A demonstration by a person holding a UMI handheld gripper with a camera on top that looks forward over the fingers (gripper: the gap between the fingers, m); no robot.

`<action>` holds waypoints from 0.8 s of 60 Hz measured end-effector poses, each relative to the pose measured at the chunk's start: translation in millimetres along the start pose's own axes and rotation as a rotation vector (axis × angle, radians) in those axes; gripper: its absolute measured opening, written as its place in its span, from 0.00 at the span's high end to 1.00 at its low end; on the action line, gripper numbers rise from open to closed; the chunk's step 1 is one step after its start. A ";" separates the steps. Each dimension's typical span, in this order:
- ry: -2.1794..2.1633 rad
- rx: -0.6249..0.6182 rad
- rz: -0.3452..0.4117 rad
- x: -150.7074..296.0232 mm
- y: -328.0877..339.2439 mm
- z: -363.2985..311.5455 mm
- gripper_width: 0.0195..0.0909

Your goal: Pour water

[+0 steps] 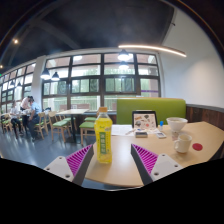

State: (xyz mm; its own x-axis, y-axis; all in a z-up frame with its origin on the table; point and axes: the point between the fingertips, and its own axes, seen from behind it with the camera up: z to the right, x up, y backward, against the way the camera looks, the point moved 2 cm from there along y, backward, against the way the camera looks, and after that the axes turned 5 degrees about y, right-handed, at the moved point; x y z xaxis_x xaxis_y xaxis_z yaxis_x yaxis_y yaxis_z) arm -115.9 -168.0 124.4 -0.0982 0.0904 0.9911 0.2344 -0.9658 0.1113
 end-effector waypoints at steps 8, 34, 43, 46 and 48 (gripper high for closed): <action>0.028 -0.017 -0.055 -3.5 -64.0 -32.1 0.12; 0.078 -0.100 -0.226 -35.9 -179.3 -31.1 0.86; 0.100 -0.089 -0.224 -35.6 -179.2 -28.5 0.87; 0.086 -0.081 -0.225 -36.1 -178.1 -25.8 0.87; 0.074 -0.073 -0.224 -36.3 -178.0 -23.9 0.87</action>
State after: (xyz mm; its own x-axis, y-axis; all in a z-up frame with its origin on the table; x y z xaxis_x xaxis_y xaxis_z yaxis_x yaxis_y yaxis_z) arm -177.2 -5.2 66.8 -0.2115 0.2890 0.9337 0.1288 -0.9387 0.3198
